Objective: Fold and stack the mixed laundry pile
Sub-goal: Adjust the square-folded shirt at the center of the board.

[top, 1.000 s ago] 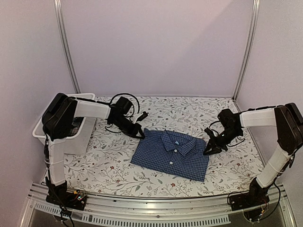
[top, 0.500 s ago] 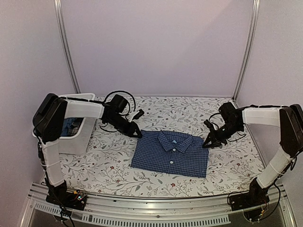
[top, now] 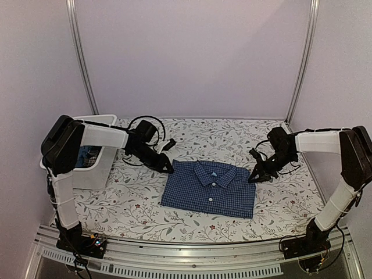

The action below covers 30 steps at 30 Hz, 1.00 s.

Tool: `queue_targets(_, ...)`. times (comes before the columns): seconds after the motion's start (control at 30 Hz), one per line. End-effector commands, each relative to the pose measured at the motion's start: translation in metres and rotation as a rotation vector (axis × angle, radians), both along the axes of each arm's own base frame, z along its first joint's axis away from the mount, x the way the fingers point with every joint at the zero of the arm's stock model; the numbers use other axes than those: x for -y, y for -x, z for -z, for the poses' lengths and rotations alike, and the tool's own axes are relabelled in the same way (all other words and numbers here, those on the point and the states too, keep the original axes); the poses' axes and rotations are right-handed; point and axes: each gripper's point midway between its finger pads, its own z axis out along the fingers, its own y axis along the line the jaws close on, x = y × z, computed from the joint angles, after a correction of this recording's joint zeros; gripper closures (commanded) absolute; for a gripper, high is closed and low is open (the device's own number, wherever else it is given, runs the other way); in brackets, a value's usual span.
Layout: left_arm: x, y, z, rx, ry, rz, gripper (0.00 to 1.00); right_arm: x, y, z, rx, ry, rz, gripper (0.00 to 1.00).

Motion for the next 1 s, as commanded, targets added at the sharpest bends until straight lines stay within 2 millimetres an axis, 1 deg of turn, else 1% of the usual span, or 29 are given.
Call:
queue_targets(0.0, -0.005, -0.003, -0.015, 0.047, 0.015, -0.009, 0.77, -0.002, -0.005, -0.001, 0.023, -0.003, -0.015, 1.0)
queue_targets(0.23, 0.002, -0.006, -0.019, 0.046, 0.034, 0.003, 0.78, -0.004, -0.006, 0.001, 0.017, -0.012, -0.019, 1.0)
queue_targets(0.37, 0.007, -0.007, -0.025, 0.058, 0.049, 0.016, 0.81, -0.005, -0.006, 0.002, 0.013, -0.014, -0.018, 1.0)
queue_targets(0.53, 0.009, -0.008, -0.025, 0.059, 0.045, 0.032, 0.84, -0.006, -0.007, 0.003, 0.007, -0.019, -0.019, 1.0)
queue_targets(0.77, 0.011, -0.007, -0.023, 0.046, 0.051, 0.045, 0.98, -0.006, -0.007, 0.005, 0.001, -0.022, -0.019, 1.0)
queue_targets(0.8, 0.011, -0.007, -0.023, 0.047, 0.049, 0.047, 1.0, -0.006, -0.008, 0.004, 0.002, -0.021, -0.019, 1.0)
queue_targets(0.87, 0.008, -0.007, -0.025, 0.051, 0.042, 0.044, 1.0, -0.007, -0.01, 0.002, 0.009, -0.023, -0.019, 1.0)
queue_targets(0.97, 0.001, -0.007, -0.033, 0.065, 0.049, 0.028, 1.0, -0.01, -0.016, -0.009, 0.045, -0.04, -0.026, 1.0)
